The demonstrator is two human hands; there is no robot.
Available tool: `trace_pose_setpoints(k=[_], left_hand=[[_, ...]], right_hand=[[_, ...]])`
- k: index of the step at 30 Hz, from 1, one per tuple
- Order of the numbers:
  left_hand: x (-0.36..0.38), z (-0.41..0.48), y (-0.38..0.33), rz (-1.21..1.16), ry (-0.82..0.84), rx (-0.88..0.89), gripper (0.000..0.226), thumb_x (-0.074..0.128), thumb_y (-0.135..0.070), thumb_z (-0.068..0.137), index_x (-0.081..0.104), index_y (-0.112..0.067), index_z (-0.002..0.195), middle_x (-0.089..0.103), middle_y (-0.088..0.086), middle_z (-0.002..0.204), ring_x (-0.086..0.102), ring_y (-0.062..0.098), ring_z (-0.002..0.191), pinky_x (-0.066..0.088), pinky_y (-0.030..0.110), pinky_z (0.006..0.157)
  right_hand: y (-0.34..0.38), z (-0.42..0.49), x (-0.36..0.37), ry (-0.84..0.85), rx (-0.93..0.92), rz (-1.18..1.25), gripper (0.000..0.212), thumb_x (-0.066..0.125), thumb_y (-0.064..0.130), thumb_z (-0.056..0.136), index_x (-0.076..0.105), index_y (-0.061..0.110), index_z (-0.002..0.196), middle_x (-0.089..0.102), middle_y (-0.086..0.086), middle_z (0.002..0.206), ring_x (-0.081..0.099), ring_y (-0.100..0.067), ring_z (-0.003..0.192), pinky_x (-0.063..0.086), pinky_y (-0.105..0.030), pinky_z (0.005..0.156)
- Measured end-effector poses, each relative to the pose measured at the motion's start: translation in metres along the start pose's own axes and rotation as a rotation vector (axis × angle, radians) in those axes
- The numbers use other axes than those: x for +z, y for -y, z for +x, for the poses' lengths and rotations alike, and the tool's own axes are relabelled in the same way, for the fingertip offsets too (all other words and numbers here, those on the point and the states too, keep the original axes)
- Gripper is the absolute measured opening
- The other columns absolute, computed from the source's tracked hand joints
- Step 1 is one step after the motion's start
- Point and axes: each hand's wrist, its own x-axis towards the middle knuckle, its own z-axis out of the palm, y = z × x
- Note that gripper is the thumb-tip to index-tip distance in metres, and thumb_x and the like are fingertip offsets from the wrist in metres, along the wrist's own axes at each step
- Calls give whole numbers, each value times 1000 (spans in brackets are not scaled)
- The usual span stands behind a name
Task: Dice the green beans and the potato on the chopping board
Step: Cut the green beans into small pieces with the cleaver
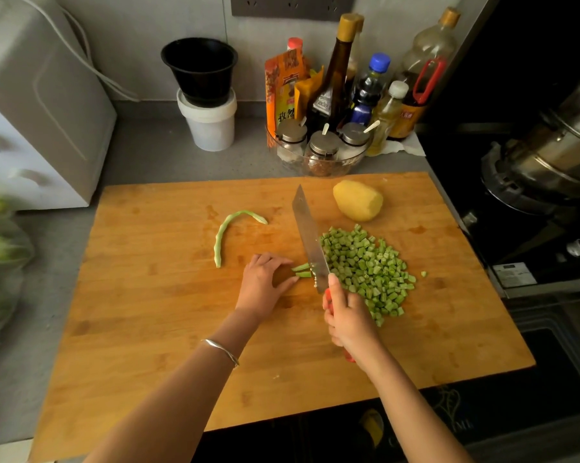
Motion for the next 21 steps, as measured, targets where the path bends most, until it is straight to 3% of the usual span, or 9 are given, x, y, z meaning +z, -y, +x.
trace_pose_setpoints(k=[9, 14, 21], left_hand=[[-1, -6, 4, -58, -69, 25, 22, 73, -24, 81, 69, -17, 102, 63, -2, 99, 43, 6, 94, 36, 20, 86], [1, -5, 4, -61, -72, 9, 26, 75, -26, 79, 69, -16, 102, 63, -1, 98, 47, 11, 93, 34, 20, 86], [2, -3, 0, -24, -55, -6, 34, 77, -29, 76, 68, -19, 108, 64, 1, 98, 52, 20, 94, 45, 33, 85]], right_hand=[[-1, 2, 11, 8, 2, -121, 58, 30, 57, 98, 44, 15, 61, 34, 8, 36, 31, -8, 32, 24, -25, 44], [7, 13, 18, -25, 13, -297, 60, 26, 59, 99, 47, 16, 63, 46, 1, 53, 43, -19, 49, 31, -29, 50], [5, 23, 21, -8, 45, -234, 61, 27, 61, 98, 46, 15, 61, 41, 1, 51, 37, -18, 45, 27, -26, 46]])
